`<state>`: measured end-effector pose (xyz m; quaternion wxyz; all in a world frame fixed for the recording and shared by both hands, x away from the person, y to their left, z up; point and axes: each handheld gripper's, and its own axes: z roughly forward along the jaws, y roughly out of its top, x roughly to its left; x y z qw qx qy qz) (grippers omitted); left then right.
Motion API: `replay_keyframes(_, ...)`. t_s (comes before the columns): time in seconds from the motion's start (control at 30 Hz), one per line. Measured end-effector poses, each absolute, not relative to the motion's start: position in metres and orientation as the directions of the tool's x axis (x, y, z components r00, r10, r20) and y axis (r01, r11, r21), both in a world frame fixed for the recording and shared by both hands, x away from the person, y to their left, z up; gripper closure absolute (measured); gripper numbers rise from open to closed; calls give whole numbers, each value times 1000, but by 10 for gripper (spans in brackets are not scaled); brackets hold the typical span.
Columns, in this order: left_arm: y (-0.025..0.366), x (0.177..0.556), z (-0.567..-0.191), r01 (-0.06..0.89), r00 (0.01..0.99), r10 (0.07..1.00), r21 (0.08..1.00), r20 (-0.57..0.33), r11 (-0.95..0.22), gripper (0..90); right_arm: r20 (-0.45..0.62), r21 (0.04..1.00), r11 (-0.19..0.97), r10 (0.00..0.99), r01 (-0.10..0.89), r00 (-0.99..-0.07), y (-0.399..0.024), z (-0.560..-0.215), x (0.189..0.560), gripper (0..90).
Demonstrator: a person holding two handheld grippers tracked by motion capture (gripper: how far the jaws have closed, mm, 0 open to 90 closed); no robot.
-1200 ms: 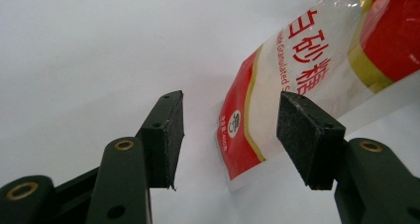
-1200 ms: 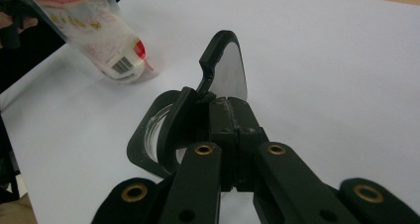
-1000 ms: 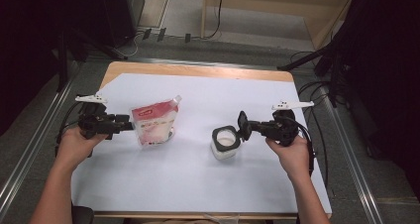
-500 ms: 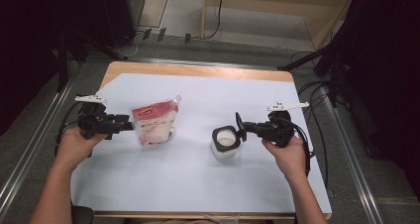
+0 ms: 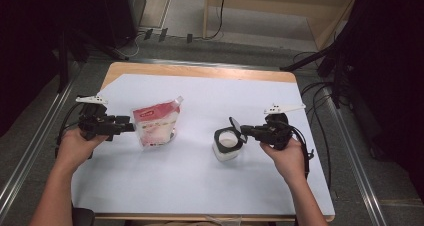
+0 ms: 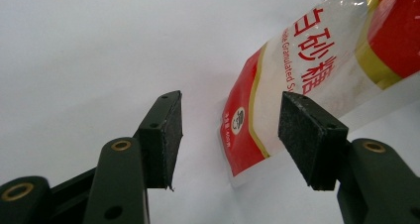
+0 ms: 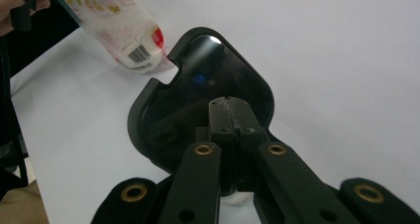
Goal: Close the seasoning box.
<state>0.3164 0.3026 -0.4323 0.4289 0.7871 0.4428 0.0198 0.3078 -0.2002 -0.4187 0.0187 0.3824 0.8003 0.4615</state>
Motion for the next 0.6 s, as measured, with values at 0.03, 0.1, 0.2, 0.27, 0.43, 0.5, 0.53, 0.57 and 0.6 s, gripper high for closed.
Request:
replay_keyframes(0.03, 303, 316, -432, 680, 607, 715, 693, -348, -240, 438, 324, 752, 284, 627, 595, -708, -199, -419, 308, 900)
replay_keyframes(0.1, 303, 316, -432, 682, 605, 714, 692, -352, -237, 438, 325, 751, 288, 622, 594, -712, -198, -420, 308, 900)
replay_keyframes(0.2, 303, 316, -432, 682, 602, 718, 693, -350, -234, 438, 325, 748, 295, 618, 595, -715, -196, -421, 308, 900)
replay_keyframes(0.27, 303, 316, -432, 683, 601, 718, 692, -351, -234, 438, 321, 747, 302, 616, 592, -719, -194, -422, 307, 900)
replay_keyframes(0.43, 303, 318, -433, 683, 604, 715, 691, -351, -238, 437, 318, 736, 325, 608, 594, -727, -187, -426, 307, 900)
replay_keyframes(0.5, 303, 318, -433, 684, 603, 716, 689, -351, -238, 437, 318, 733, 331, 606, 594, -729, -185, -427, 307, 899)
replay_keyframes(0.53, 303, 318, -433, 684, 604, 716, 690, -350, -239, 437, 318, 730, 335, 605, 596, -730, -184, -428, 307, 899)
replay_keyframes(0.57, 303, 318, -433, 685, 603, 716, 688, -352, -239, 437, 313, 730, 340, 604, 593, -733, -183, -429, 306, 899)
replay_keyframes(0.6, 303, 318, -433, 687, 603, 713, 687, -358, -237, 436, 315, 728, 342, 603, 594, -733, -182, -429, 306, 898)
